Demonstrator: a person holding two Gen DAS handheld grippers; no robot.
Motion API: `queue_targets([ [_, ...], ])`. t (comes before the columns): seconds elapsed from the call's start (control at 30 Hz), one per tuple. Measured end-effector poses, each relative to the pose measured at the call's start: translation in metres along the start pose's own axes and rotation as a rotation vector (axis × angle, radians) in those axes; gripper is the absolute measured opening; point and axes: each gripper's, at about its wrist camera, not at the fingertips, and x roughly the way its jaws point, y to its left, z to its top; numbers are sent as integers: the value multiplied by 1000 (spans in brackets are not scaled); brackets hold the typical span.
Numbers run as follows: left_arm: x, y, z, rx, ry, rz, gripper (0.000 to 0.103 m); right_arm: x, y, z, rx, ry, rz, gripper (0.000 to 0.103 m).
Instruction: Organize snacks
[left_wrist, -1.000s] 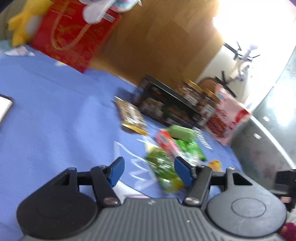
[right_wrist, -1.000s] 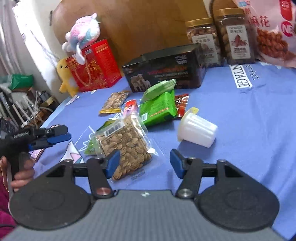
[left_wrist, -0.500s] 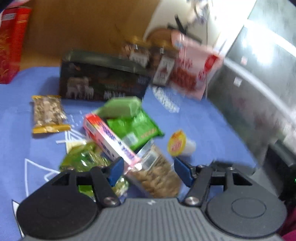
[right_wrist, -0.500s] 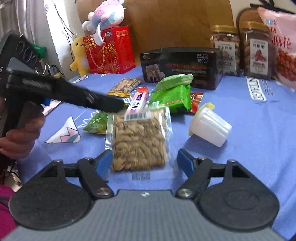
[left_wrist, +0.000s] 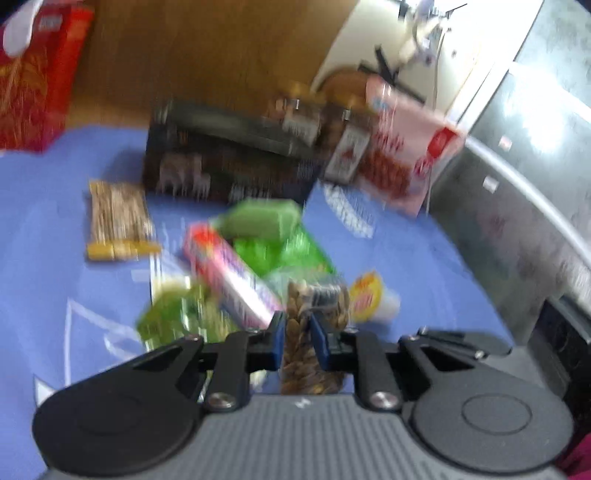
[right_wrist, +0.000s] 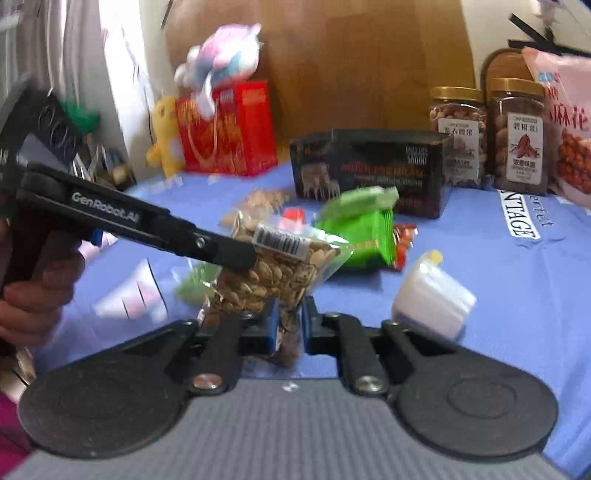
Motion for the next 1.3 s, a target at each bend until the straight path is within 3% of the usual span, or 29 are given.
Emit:
queue_targets([
  [0.17,-5,-11,59,90,-97,32,16,10,-8,51,18,-112,-25,14],
  [0.3,6,-20,124,192,-203,66,16,32,-29,113,8,-201,-67,14],
  [0.5,65,4,178,205,-260,145,17,103,-72,168,65,-146,-113,15],
  [0.63,106,30,181,175,-210,247,24,153,-82,168,72,-22,-115,18],
  [0.67,115,36,180,171,-169,283,31,162,-82,166,68,11,-109,18],
  [0.73,117,45,175,150,-127,329,36,167,-79,164,54,33,-137,26],
  [0.83,72,56,164,127,-207,301,39,140,-73,159,36,-33,-147,31],
  [0.9,39,65,155,85,-253,309,44,118,-72,155,56,-51,-96,32],
  [1.0,14,88,137,-24,-176,338,44,100,-58,143,76,-17,15,35],
  [1.13,15,118,101,-199,-55,268,44,115,-15,119,40,117,129,39],
  [1.23,18,130,81,-248,-18,250,44,138,22,102,-62,194,141,48],
  [1.3,20,135,75,-272,0,204,52,154,44,94,-181,215,79,56],
])
